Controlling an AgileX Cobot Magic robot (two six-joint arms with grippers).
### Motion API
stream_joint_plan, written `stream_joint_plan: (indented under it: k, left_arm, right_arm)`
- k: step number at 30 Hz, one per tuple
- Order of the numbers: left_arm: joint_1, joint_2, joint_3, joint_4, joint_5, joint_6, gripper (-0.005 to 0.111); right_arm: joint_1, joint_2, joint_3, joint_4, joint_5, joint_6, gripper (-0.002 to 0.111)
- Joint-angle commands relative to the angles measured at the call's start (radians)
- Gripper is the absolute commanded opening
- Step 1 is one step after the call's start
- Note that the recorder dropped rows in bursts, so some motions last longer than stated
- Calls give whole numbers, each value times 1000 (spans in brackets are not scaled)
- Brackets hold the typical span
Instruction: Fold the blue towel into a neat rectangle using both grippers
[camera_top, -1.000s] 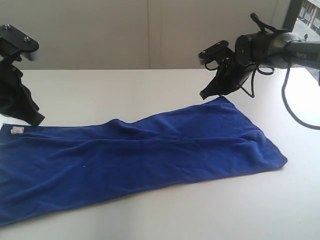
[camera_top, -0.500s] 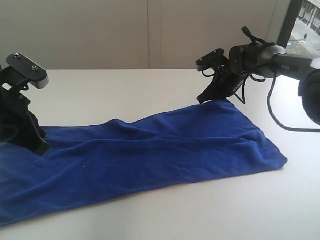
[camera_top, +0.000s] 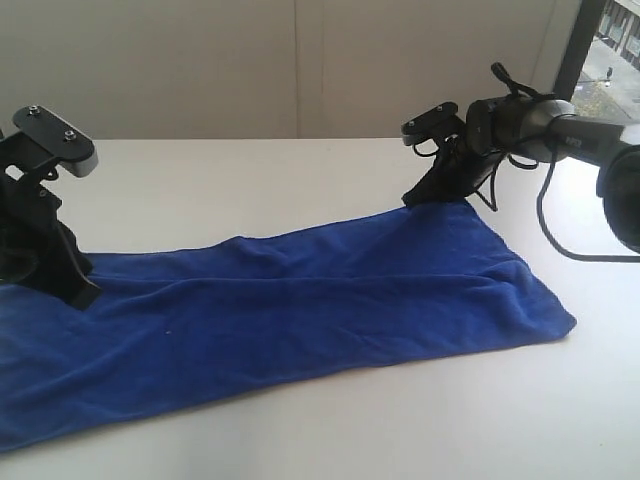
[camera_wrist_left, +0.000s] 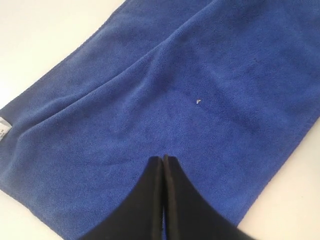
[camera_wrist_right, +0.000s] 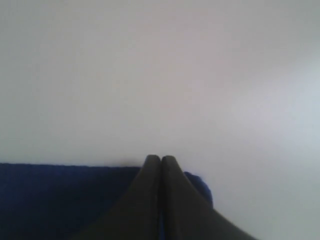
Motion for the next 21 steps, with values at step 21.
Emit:
stream_joint_plan:
  k: [21]
  left_arm:
    - [-7, -10, 7, -16, -14, 10, 0]
  right_arm:
    - [-154, 2, -3, -13, 30, 4, 0]
